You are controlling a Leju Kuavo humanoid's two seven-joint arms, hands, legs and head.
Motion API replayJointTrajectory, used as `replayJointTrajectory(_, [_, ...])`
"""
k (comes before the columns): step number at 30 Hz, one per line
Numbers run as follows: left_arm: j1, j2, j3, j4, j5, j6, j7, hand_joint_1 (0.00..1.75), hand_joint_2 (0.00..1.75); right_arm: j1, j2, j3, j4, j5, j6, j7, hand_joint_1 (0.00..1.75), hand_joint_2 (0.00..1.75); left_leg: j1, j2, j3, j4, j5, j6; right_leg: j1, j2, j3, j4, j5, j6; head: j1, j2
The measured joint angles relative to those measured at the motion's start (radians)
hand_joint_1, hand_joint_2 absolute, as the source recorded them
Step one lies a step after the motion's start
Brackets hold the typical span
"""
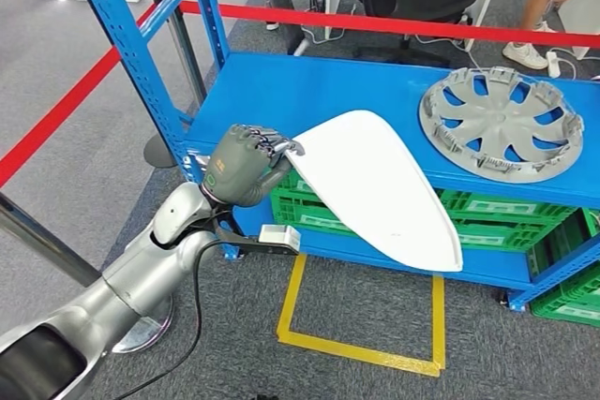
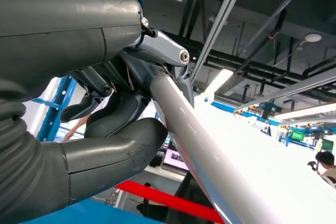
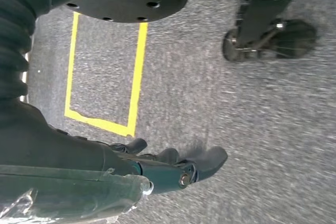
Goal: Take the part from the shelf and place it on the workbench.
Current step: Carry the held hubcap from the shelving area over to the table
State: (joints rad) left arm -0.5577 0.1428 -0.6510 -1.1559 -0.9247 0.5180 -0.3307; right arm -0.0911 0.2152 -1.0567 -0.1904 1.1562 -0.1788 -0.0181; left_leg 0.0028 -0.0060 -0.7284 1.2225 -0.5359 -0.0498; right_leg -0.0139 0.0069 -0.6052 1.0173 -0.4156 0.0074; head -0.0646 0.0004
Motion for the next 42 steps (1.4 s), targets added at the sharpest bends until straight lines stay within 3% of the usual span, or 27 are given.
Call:
replayJointTrajectory(1, [0.0,0.001,0.0,0.0,0.0,0.0,0.0,1.75,1.75,0.0,0.0,0.0,0.0,0.0,0.0,0.0,0.0,1.75,0.0,0.0,0.0,0.038,-0.005,-0.001,0.0,-0.001,-0.016,0.0,0.012,0.001,0.0,0.0])
replayJointTrajectory(3, [0.001,0.001,0.0,0.0,0.0,0.0,0.0,1.75,1.75,0.0,0.0,0.0,0.0,0.0,0.0,0.0,0.0,1.75,0.001,0.0,0.043,0.025,0.037,0.0,0.0,-0.001,-0.045,0.001,0.036,0.003,-0.001,0.0])
replayJointTrajectory(4, [0.0,0.001,0.0,-0.001,0.0,0.0,0.0,1.75,1.75,0.0,0.0,0.0,0.0,0.0,0.001,0.0,0.0,1.75,0.003,0.0,0.088,-0.024,0.055,0.002,0.0,-0.001,-0.057,0.001,0.047,0.007,-0.001,0.0])
replayJointTrajectory(6, [-0.003,0.001,0.001,-0.003,0.0,0.0,0.0,1.75,1.75,-0.002,0.0,0.0,0.0,0.0,0.001,0.0,0.0,1.75,0.003,-0.001,0.188,-0.157,0.049,0.009,0.002,0.002,-0.076,0.003,0.068,0.017,-0.002,0.0])
replayJointTrajectory(8, [-0.004,0.0,0.001,-0.006,0.001,0.0,0.0,1.75,1.75,-0.002,0.0,0.0,0.0,0.0,0.001,0.0,0.0,1.75,-0.002,-0.003,0.229,-0.234,0.031,0.024,0.002,0.002,-0.089,-0.004,0.093,0.03,-0.002,0.0])
replayJointTrajectory(10, [0.0,0.0,0.001,-0.006,0.002,-0.001,0.0,1.75,1.75,0.002,0.0,0.0,0.0,-0.001,0.001,0.0,0.0,1.75,-0.006,-0.003,0.214,-0.242,0.047,0.042,-0.004,0.001,-0.099,-0.012,0.105,0.042,-0.002,0.0])
replayJointTrajectory(12, [0.003,-0.001,0.001,-0.006,0.002,-0.001,0.0,1.75,1.75,0.007,0.0,0.0,0.0,-0.001,0.001,0.001,0.0,1.75,-0.005,-0.001,0.195,-0.244,0.07,0.058,-0.006,0.001,-0.12,0.038,0.042,0.049,0.001,0.0])
replayJointTrajectory(14, [0.003,-0.001,0.001,-0.006,0.002,-0.002,0.0,1.75,1.75,0.007,0.0,0.0,0.0,-0.001,0.001,0.002,0.0,1.75,-0.006,0.001,0.171,-0.244,0.092,0.066,-0.004,0.0,-0.153,0.167,-0.065,0.052,0.006,0.0])
replayJointTrajectory(15, [0.004,-0.001,0.001,-0.006,0.002,-0.002,0.0,1.75,1.75,0.006,0.0,0.0,0.0,-0.001,0.001,0.002,0.0,1.75,-0.007,0.002,0.158,-0.243,0.103,0.066,-0.002,0.001,-0.165,0.235,-0.098,0.052,0.007,0.0])
replayJointTrajectory(16, [0.005,-0.001,0.001,-0.006,0.002,-0.002,0.0,1.75,1.75,0.005,0.0,0.0,0.0,-0.001,0.001,0.002,0.0,1.75,-0.008,0.002,0.143,-0.243,0.114,0.067,0.0,0.001,-0.166,0.281,-0.109,0.051,0.008,0.0])
replayJointTrajectory(17, [0.006,-0.001,0.001,-0.006,0.002,-0.002,0.0,1.75,1.75,0.004,0.0,0.0,0.0,-0.001,0.001,0.002,0.0,1.75,-0.009,0.002,0.129,-0.242,0.126,0.066,0.003,0.001,-0.15,0.295,-0.099,0.048,0.008,0.0])
replayJointTrajectory(19, [0.006,-0.001,0.001,-0.006,0.002,-0.002,0.0,1.75,1.75,0.003,-0.001,0.0,0.0,-0.001,0.001,0.002,0.0,1.75,-0.009,0.002,0.102,-0.241,0.148,0.061,0.006,0.001,-0.063,0.22,-0.058,0.043,0.008,0.0])
replayJointTrajectory(21, [0.006,-0.001,0.002,-0.006,0.002,-0.002,0.0,1.75,1.75,0.0,-0.001,0.0,-0.001,0.0,0.001,0.001,0.0,1.75,-0.011,0.001,0.084,-0.238,0.167,0.052,0.008,0.002,0.05,0.078,-0.064,0.038,0.007,0.0])
replayJointTrajectory(22, [0.005,0.0,0.003,-0.006,0.002,-0.002,0.0,1.75,1.75,-0.002,-0.001,0.0,-0.001,0.0,0.001,0.0,0.0,1.75,-0.012,0.001,0.081,-0.237,0.176,0.047,0.009,0.003,0.082,0.029,-0.076,0.034,0.007,0.0])
replayJointTrajectory(23, [0.004,0.0,0.003,-0.007,0.002,-0.002,0.0,1.75,1.75,-0.003,-0.001,0.0,0.0,0.0,0.002,-0.001,0.0,1.75,-0.012,0.002,0.079,-0.238,0.183,0.041,0.011,0.004,0.094,0.003,-0.087,0.029,0.006,0.0])
replayJointTrajectory(25, [0.002,0.001,0.003,-0.007,0.005,-0.001,0.0,1.75,1.75,-0.002,-0.001,0.0,0.0,-0.002,0.004,-0.009,0.0,1.75,-0.01,0.003,0.075,-0.24,0.19,0.029,0.012,0.004,0.082,-0.004,-0.079,0.013,0.006,0.0])
replayJointTrajectory(27, [0.002,0.003,0.004,-0.007,0.015,-0.003,0.0,1.75,1.75,-0.002,-0.001,-0.001,0.0,-0.003,0.011,-0.031,0.0,1.75,-0.008,0.003,0.056,-0.203,0.143,0.017,0.009,0.002,0.068,-0.007,-0.061,-0.004,0.005,0.0])
replayJointTrajectory(29, [0.005,0.006,0.005,-0.007,0.031,-0.005,-0.003,1.75,1.75,-0.003,-0.001,-0.001,0.0,0.0,0.017,-0.054,0.0,1.75,-0.005,0.003,0.015,-0.092,0.052,0.006,0.008,-0.002,0.048,-0.007,-0.04,-0.012,0.003,0.0])
replayJointTrajectory(30, [0.009,0.006,0.006,-0.006,0.04,-0.008,-0.006,1.75,1.75,-0.002,-0.001,0.0,0.0,0.003,0.018,-0.058,0.0,1.75,-0.004,0.003,-0.005,-0.026,0.019,0.002,0.008,-0.005,0.036,-0.006,-0.031,-0.013,0.003,0.0])
replayJointTrajectory(31, [0.014,0.007,0.007,-0.006,0.053,-0.014,-0.011,1.75,1.75,-0.001,-0.001,0.0,0.0,0.006,0.018,-0.06,0.0,1.75,-0.004,0.003,-0.016,0.021,0.009,0.0,0.008,-0.009,0.024,-0.006,-0.022,-0.012,0.003,0.0])
replayJointTrajectory(32, [0.019,0.007,0.008,-0.006,0.068,-0.023,-0.016,1.75,1.75,0.0,-0.001,0.0,0.0,0.008,0.016,-0.06,0.0,1.75,-0.003,0.003,-0.013,0.041,0.017,-0.001,0.008,-0.015,0.013,-0.005,-0.014,-0.012,0.003,0.0])
replayJointTrajectory(33, [0.023,0.007,0.009,-0.007,0.086,-0.033,-0.023,1.75,1.75,0.002,-0.001,0.0,0.0,0.009,0.015,-0.06,0.0,1.75,-0.003,0.004,0.01,0.022,0.038,0.0,0.008,-0.021,0.004,-0.005,-0.007,-0.01,0.003,0.0])
replayJointTrajectory(35, [0.029,0.004,0.015,-0.007,0.121,-0.049,-0.037,1.75,1.75,0.003,-0.001,0.0,0.0,0.01,0.013,-0.059,0.0,1.75,-0.004,0.026,0.103,-0.095,0.075,0.005,0.01,-0.034,-0.008,-0.005,0.003,-0.005,0.002,0.0])
replayJointTrajectory(37, [0.029,-0.003,0.02,-0.009,0.14,-0.058,-0.039,1.75,1.75,0.004,-0.001,0.0,-0.001,0.01,0.013,-0.059,0.0,1.75,-0.011,0.054,0.183,-0.211,0.078,0.017,0.013,-0.05,-0.015,-0.002,0.011,0.005,0.0,0.0])
replayJointTrajectory(38, [0.031,-0.006,0.022,-0.01,0.14,-0.061,-0.035,1.75,1.75,0.004,-0.001,0.0,-0.001,0.01,0.013,-0.059,0.0,1.75,-0.014,0.06,0.197,-0.238,0.075,0.023,0.014,-0.059,-0.017,-0.001,0.015,0.01,-0.001,0.0])
replayJointTrajectory(40, [0.039,-0.008,0.025,-0.01,0.134,-0.064,-0.024,1.75,1.75,0.004,-0.001,0.0,-0.001,0.01,0.014,-0.058,0.0,1.75,-0.015,0.044,0.191,-0.252,0.08,0.038,0.013,-0.075,-0.022,0.0,0.02,0.022,-0.002,0.0])
replayJointTrajectory(42, [0.047,-0.01,0.028,-0.01,0.133,-0.068,-0.016,1.75,1.75,0.003,-0.001,0.0,-0.001,0.009,0.017,-0.057,0.0,1.75,-0.011,0.027,0.184,-0.256,0.091,0.052,0.011,-0.056,-0.038,0.034,-0.007,0.032,-0.001,0.0])
